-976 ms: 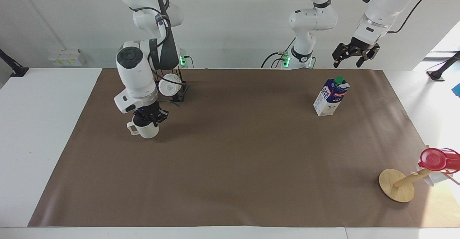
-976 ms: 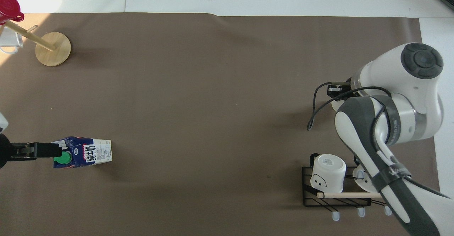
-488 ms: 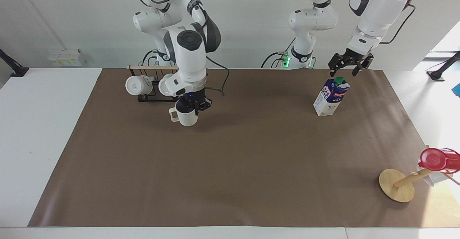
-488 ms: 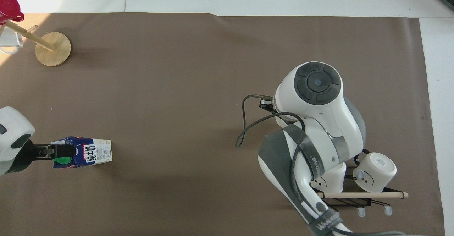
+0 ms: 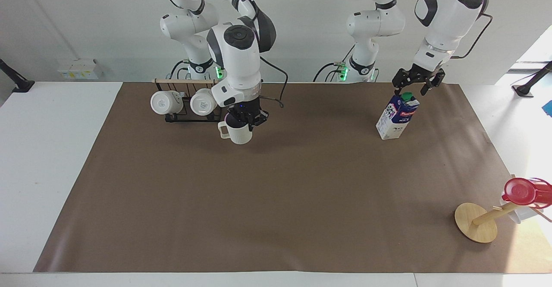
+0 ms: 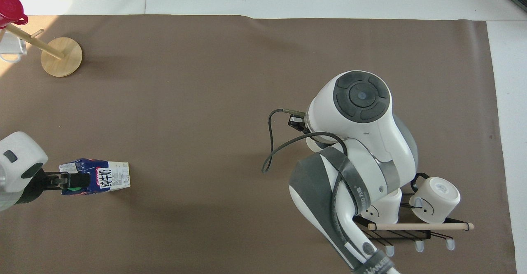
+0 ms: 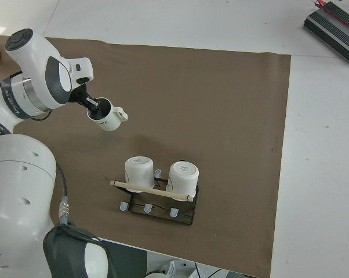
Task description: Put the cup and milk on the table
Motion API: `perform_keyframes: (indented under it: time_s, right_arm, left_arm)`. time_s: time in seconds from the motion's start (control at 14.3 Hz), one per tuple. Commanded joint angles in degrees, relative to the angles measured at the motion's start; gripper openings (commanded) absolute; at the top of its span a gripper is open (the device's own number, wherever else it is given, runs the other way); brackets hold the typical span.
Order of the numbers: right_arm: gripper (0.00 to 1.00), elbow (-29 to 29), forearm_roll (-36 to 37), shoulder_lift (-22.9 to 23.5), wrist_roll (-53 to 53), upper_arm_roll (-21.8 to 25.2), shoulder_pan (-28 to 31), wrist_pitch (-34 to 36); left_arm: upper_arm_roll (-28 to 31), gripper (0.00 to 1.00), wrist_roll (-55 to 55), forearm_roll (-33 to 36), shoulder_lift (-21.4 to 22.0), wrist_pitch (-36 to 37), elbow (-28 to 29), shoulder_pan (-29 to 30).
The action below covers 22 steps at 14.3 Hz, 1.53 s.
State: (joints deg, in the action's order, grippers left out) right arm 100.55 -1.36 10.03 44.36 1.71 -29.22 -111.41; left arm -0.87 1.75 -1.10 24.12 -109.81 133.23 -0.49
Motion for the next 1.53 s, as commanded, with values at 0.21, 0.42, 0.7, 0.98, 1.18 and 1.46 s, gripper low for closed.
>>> perform_keyframes:
  time_s: [0.21,0.42,0.7,0.98,1.18,1.46]
  right_arm:
    - [0.00,-1.67,-1.97,2.71,3.01,-1.36,-1.63,-0.73]
    - [0.00,-1.50,-1.98,2.71,3.01,-1.36,-1.72,-0.73]
    - [0.00,-1.50,-1.98,2.71,3.01,-1.45,-1.72,-0.82]
    - [0.00,-1.50,-2.33,2.71,3.01,-2.59,-2.07,-2.40]
    - [0.00,-1.85,-1.27,4.29,4.93,-2.85,-6.01,-2.49]
    - [0.00,-1.59,1.97,4.38,9.93,-2.85,-7.68,-2.14]
  left_arm:
    - [0.07,1.00,1.41,1.37,2.34,-3.91,4.58,0.22]
    - [0.07,1.00,2.29,1.37,2.08,-5.75,5.90,0.31]
    - [0.07,1.00,2.29,1.46,1.55,-9.81,8.54,0.31]
    - [0.07,0.95,2.29,2.07,1.55,-9.72,8.54,0.40]
    - [0.07,0.72,2.29,2.07,1.46,-9.63,8.46,0.31]
    - [0.07,0.59,2.29,2.07,1.37,-9.37,8.28,0.31]
